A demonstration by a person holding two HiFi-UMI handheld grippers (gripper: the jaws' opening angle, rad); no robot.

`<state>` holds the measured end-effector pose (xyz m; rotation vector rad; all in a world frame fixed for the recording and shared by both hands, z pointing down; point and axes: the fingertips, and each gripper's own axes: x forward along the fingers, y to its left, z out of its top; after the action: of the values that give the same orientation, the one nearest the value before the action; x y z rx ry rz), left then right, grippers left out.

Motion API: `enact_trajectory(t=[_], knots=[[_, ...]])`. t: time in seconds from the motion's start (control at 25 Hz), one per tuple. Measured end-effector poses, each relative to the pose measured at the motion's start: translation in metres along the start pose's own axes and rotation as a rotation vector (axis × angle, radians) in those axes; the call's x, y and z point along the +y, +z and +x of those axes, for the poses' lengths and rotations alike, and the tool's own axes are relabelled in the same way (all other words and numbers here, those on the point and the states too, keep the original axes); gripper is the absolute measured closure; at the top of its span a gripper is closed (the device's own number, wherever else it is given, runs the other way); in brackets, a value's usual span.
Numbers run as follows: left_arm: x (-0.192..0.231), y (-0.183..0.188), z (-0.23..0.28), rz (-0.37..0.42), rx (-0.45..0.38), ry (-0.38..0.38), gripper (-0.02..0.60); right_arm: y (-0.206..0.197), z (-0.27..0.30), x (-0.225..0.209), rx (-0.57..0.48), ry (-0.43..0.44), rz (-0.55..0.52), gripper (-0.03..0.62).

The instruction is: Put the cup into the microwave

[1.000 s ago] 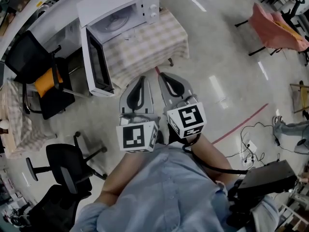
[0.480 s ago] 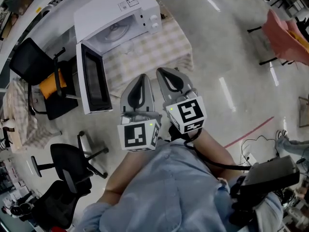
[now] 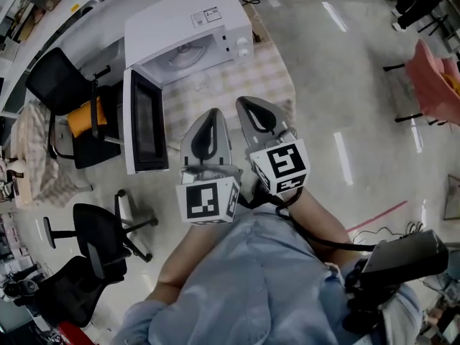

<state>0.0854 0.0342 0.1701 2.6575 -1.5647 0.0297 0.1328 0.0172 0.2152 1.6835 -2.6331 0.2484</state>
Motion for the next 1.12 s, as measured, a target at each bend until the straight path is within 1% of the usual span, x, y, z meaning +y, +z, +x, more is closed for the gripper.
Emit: enact_trajectory(t=[0.16,0.44,0.68,1.12], knots=[[0.016,-0.001,0.000,-0.010,-0.014,0.046,0.575,-0.006,0.013,0.000,0.015,0.026,-0.026,0.592],[0.046,-0.022,0.011,-0.046,-0.040,0.111,0.575,-0.026,0.035,0.002,0.028,0.068,-0.071,0.591],[0.067,-0.046,0.031,-0.059,-0.053,0.134,0.575,-0.061,0.059,-0.001,0.061,0.088,-0.082,0.591],[0.104,-0.115,0.060,-0.086,-0.007,0.155,0.575,-0.138,0.110,-0.007,0.138,0.114,-0.069,0.586]])
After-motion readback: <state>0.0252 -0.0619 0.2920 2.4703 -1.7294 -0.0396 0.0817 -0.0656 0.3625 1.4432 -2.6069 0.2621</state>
